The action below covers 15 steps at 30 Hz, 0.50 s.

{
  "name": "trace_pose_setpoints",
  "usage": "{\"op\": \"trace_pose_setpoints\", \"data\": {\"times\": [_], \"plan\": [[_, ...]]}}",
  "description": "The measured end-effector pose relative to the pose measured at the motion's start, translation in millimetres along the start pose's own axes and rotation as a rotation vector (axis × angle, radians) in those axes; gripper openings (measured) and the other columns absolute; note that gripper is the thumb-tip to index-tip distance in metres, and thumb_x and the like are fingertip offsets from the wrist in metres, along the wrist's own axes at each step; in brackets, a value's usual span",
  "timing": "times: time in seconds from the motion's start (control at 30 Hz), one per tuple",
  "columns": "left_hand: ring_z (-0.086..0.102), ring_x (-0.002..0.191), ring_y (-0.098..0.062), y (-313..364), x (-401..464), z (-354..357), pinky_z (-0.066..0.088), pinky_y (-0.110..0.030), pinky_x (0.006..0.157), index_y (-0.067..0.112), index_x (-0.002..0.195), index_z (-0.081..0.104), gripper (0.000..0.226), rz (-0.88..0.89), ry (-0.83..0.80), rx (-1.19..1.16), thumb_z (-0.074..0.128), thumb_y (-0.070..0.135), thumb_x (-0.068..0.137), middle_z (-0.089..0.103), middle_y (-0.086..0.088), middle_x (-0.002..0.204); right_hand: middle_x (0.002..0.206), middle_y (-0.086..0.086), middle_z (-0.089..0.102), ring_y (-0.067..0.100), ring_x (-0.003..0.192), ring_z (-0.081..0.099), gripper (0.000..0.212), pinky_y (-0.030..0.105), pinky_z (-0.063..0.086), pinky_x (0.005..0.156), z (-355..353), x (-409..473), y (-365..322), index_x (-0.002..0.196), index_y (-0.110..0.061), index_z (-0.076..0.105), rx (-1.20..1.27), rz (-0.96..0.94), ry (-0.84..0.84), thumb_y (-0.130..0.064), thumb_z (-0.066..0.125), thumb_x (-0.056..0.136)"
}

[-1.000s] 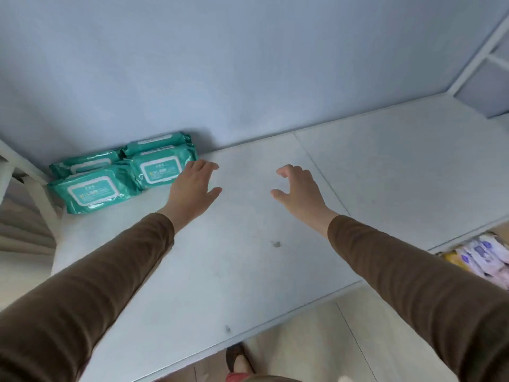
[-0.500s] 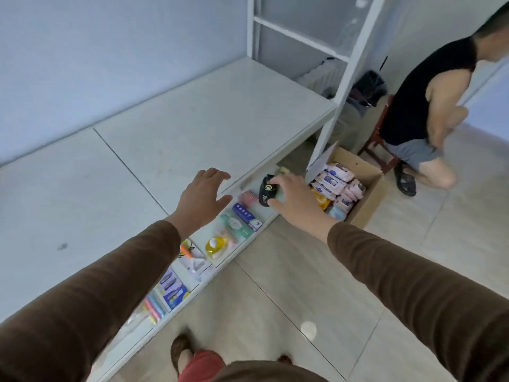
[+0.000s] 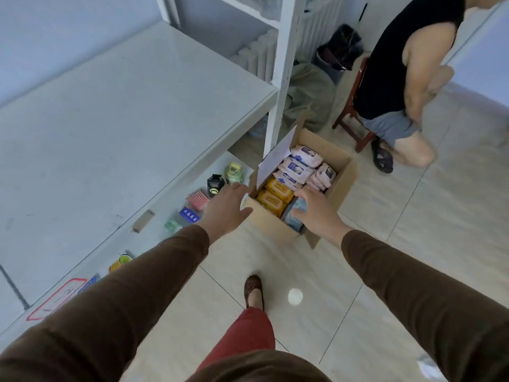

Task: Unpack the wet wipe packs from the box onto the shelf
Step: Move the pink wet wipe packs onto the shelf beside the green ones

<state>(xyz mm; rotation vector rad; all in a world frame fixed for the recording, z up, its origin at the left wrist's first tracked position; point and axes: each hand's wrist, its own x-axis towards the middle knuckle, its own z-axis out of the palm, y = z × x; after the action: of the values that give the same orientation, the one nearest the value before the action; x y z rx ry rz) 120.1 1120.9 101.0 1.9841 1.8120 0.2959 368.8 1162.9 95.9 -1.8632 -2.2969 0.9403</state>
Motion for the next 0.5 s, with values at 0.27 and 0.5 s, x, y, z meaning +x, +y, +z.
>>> {"op": "trace_pose_setpoints", "data": {"times": [0.27,0.5], "plan": [[0.046,0.125,-0.026,49,137,49,0.046,-0.044,0.098,0.019,0.133,0.052,0.045,-0.030,-0.227,0.007,0.062,0.029,0.090,0.051,-0.004,0.134,0.142,0.000,0.052,0.017,0.128,0.051,0.058,0.023,0.037,0.088,-44,95,95,0.146,-0.019,0.042,0.180,0.134,-0.085,-0.027,0.065,0.093],[0.046,0.127,-0.024,69,249,123,0.046,-0.039,0.095,0.023,0.135,0.050,0.047,-0.164,-0.300,0.060,0.059,0.030,0.089,0.051,0.000,0.134,0.128,-0.001,0.057,0.017,0.113,0.058,0.039,0.037,0.051,0.093,-62,211,182,0.130,-0.023,0.055,0.239,0.138,-0.229,-0.029,0.061,0.092]]}}
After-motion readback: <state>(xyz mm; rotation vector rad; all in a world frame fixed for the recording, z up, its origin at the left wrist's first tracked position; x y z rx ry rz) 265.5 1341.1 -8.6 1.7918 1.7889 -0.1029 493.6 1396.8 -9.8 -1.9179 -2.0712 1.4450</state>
